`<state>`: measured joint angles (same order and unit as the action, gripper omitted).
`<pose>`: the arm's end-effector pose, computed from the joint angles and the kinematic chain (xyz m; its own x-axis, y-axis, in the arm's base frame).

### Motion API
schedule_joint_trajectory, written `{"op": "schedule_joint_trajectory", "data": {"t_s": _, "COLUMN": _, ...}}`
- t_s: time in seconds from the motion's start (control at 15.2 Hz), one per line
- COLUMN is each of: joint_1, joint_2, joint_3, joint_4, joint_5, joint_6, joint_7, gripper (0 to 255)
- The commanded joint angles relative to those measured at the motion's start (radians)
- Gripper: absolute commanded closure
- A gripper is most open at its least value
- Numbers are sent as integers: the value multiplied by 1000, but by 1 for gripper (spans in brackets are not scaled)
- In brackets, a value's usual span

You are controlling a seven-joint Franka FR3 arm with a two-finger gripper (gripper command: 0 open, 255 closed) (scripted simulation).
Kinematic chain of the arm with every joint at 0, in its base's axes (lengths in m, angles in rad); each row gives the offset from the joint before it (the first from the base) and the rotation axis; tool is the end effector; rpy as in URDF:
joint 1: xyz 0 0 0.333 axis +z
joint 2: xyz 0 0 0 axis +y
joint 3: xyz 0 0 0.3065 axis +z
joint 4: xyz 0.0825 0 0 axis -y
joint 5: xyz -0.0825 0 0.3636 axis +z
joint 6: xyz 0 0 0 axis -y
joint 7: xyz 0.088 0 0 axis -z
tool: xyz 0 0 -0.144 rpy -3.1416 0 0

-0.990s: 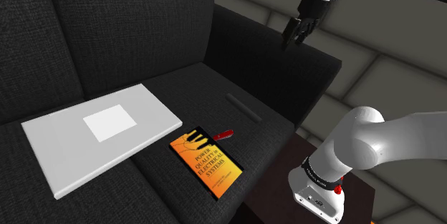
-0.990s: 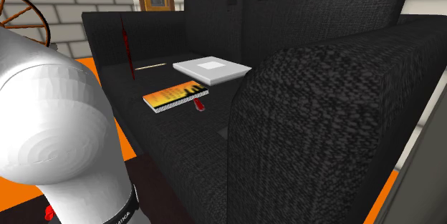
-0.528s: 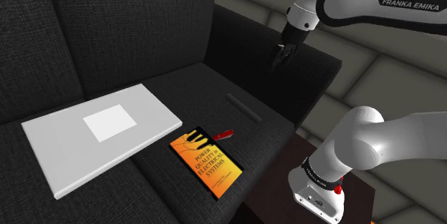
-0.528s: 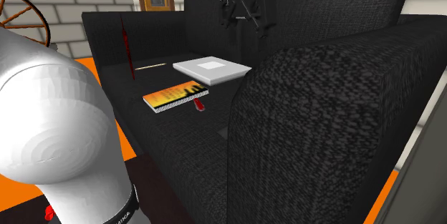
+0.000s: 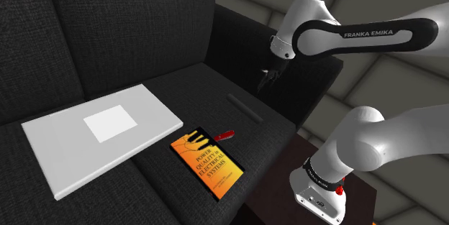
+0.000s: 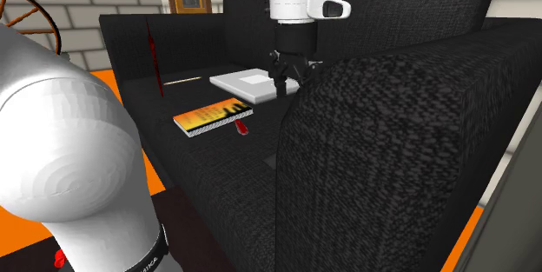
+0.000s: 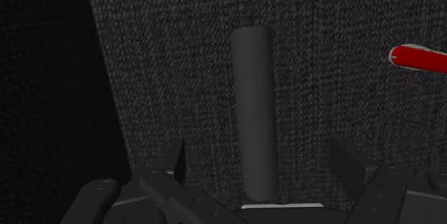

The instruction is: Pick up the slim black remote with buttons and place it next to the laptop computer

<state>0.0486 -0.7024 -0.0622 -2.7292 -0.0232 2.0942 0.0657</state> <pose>0.3253 -0.0041 0.3960 0.9963 -0.0556 0.0653 -0.0542 -0.9982 -0.0237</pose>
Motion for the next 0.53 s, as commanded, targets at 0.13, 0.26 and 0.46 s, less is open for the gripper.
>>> {"op": "schedule_joint_trajectory", "data": {"t_s": 0.13, "joint_1": 24, "joint_2": 104, "joint_3": -14, "joint_4": -76, "joint_5": 28, "joint_6": 180, "joint_7": -15, "gripper": 0}}
{"op": "schedule_joint_trajectory", "data": {"t_s": 0.26, "joint_1": 39, "joint_2": 165, "joint_3": -21, "joint_4": -101, "joint_5": 46, "joint_6": 264, "joint_7": -27, "gripper": 0}}
{"op": "schedule_joint_trajectory", "data": {"t_s": 0.46, "joint_1": 44, "joint_2": 205, "joint_3": -23, "joint_4": -118, "joint_5": 51, "joint_6": 321, "joint_7": -30, "gripper": 0}}
